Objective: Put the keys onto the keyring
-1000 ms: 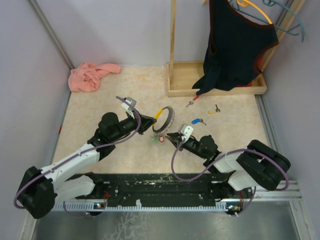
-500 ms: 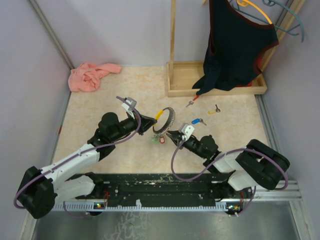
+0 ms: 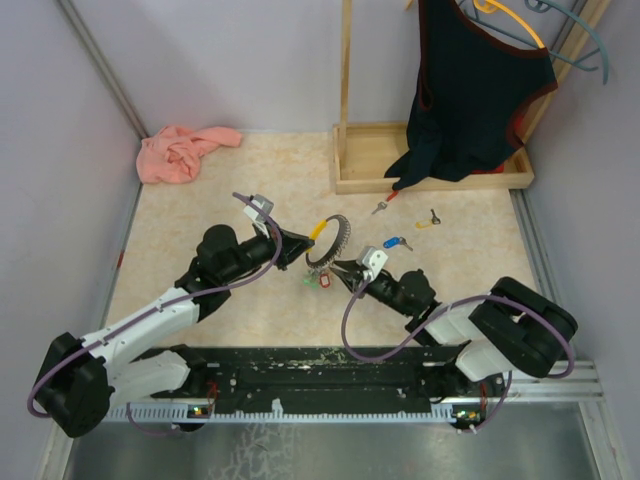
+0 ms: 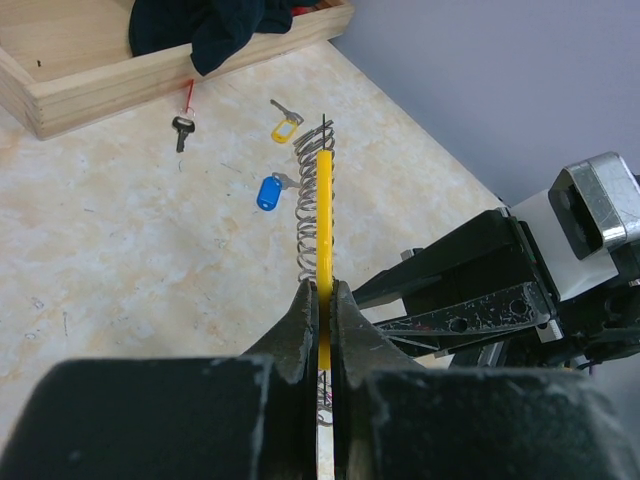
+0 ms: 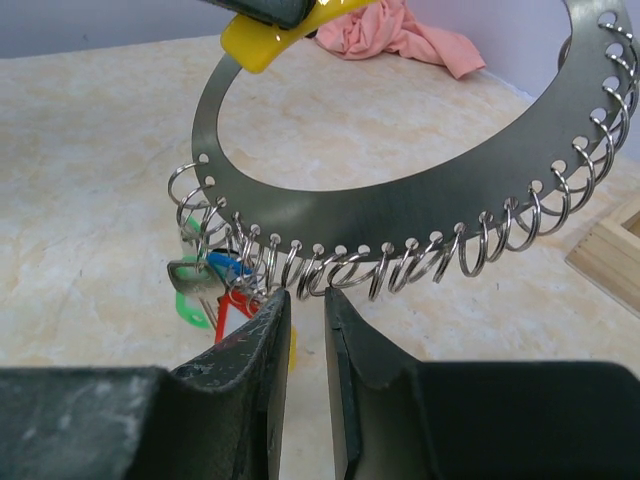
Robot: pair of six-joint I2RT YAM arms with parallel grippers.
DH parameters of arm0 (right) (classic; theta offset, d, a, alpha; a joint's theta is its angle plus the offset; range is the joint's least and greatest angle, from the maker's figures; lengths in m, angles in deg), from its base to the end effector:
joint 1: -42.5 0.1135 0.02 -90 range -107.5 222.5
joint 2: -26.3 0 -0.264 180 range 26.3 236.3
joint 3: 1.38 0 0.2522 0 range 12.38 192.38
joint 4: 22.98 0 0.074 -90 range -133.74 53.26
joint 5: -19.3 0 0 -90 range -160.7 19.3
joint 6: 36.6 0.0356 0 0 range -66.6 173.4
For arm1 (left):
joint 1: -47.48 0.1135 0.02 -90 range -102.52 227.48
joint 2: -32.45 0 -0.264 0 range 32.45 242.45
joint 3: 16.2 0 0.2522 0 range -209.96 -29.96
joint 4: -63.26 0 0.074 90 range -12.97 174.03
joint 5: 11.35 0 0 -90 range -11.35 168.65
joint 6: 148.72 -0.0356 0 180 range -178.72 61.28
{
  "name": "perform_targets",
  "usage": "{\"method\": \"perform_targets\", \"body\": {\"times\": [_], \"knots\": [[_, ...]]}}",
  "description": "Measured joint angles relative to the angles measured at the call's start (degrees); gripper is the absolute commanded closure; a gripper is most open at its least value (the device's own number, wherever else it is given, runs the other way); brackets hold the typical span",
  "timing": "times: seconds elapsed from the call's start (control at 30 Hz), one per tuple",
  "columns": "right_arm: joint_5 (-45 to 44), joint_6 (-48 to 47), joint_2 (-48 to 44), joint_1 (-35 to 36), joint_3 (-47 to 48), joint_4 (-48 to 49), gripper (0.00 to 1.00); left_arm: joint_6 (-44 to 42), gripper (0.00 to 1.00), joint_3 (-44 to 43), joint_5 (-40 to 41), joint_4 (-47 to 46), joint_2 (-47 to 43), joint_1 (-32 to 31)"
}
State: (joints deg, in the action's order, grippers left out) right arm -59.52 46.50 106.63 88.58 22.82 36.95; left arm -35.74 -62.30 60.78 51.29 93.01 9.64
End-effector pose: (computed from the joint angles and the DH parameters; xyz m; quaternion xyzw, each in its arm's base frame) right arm 0.1510 0.1668 0.1716 -0.3670 0.5769 0.3064 0.6623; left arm 0.1846 -0.1572 0.2757 0.1988 0.6937 -0.4426 0.5324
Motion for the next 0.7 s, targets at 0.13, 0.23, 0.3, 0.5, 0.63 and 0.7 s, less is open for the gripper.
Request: {"method": "perform_targets", "body": {"times": [0.13, 0.23, 0.3, 0.5, 0.63, 0.7], "knots": [[0.1, 0.0, 0.1, 0.0, 0.7, 0.4, 0.79, 0.4, 0.99, 0.0, 0.0, -0.1, 0.0, 0.0], [0.3, 0.1, 0.3, 0.0, 1.0, 0.5, 0.8, 0.7, 0.99, 0.2, -0.1, -0.4, 0.0, 0.0], [0.3, 0.1, 0.7, 0.0, 1.0, 0.6, 0.82, 0.8, 0.99, 0.2, 0.0, -0.5, 0.0, 0.0], [-0.1, 0.1, 1.2, 0.0, 1.0, 0.5, 0.94, 0.8, 0.99, 0.5, 0.4, -0.8, -0.1, 0.0], [-0.7, 0.0, 1.1, 0.0, 1.0, 0.5, 1.0, 0.8, 0.99, 0.7, 1.4, -0.8, -0.8, 0.0], [-0.8, 0.0, 0.8, 0.0, 1.0, 0.3, 1.0, 0.8, 0.99, 0.8, 1.9, -0.8, -1.0, 0.0]]}}
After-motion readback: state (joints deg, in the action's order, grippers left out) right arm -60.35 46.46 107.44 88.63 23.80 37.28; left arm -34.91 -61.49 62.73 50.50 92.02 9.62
